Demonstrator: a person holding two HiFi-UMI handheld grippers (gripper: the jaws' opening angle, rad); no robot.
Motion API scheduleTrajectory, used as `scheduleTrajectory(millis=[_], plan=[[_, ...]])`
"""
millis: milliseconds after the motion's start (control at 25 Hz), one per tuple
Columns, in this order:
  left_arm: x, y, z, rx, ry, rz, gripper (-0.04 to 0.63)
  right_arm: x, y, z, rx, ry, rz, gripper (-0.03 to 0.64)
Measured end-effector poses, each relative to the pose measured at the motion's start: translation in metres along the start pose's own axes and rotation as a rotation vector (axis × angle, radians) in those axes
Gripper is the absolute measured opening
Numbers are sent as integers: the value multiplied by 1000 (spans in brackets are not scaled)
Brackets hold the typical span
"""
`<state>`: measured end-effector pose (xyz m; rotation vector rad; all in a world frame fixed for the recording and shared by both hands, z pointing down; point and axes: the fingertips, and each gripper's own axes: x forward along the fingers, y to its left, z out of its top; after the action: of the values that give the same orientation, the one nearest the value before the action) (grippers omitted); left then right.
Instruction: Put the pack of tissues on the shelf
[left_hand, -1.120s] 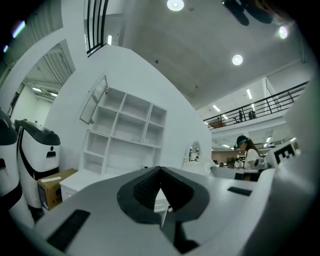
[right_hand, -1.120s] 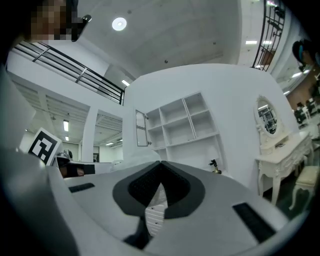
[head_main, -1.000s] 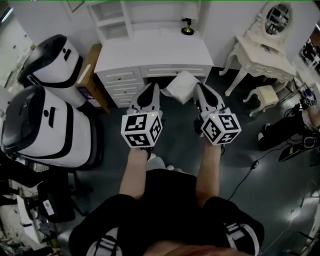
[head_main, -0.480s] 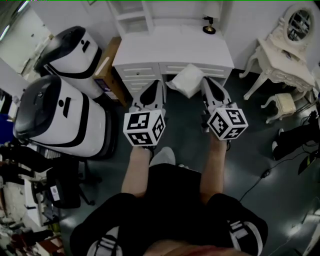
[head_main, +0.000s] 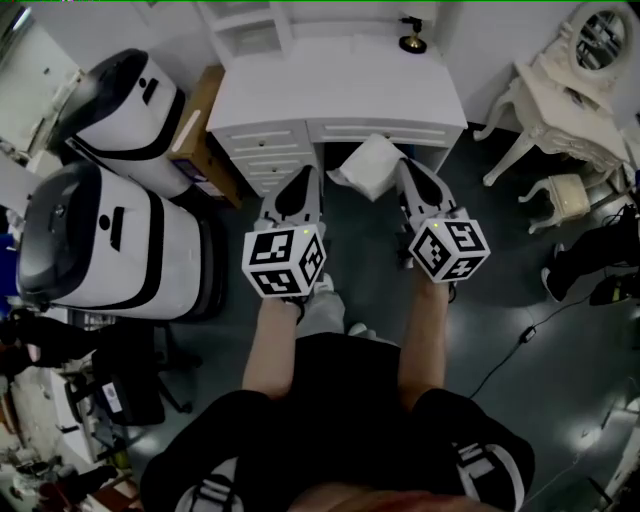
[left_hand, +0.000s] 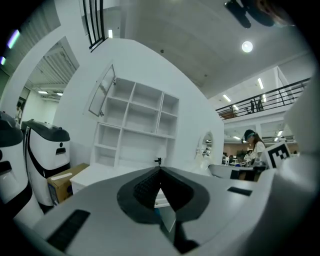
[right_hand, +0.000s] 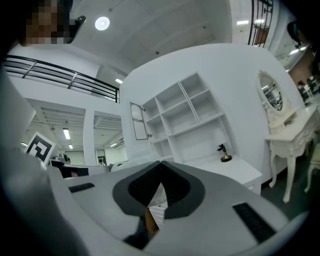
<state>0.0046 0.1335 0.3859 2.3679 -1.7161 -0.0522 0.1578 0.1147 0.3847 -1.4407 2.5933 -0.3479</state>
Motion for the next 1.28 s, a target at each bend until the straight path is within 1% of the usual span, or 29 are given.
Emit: scheduleTrajectory(millis=[160,320,400,480,600,720,800,960,1120,1280], plan=[[37,13,-4,-21,14,-24,11,22,-22,-2,-1,5,-38,20],[74,18,4,-19,15,-53,11,51,-42,6,-2,10,-65,20],[88,29,10,-22,16,-50,11,70,-45,9,0,15,-61,20],[100,47,15,-28,19,-29,11,92,-45,9,4,21,-52,21],[115,83,24,-44,20,8,10,131,-36,1,13,37,-32,20],[121,123,33,-57,13,41,11,174,-11,-8,8,66,13,21],[124,148,40,-67,10,66,11,199,2,-7,4,75,40,20],[132,189,49,-92,-13,100,11,238,16,-9,-17,78,58,20],[139,216,53,-110,-29,101,11,262,36,-22,-35,99,86,20],[154,220,58,-128,-37,69,9,273,30,-13,-61,102,62,20]])
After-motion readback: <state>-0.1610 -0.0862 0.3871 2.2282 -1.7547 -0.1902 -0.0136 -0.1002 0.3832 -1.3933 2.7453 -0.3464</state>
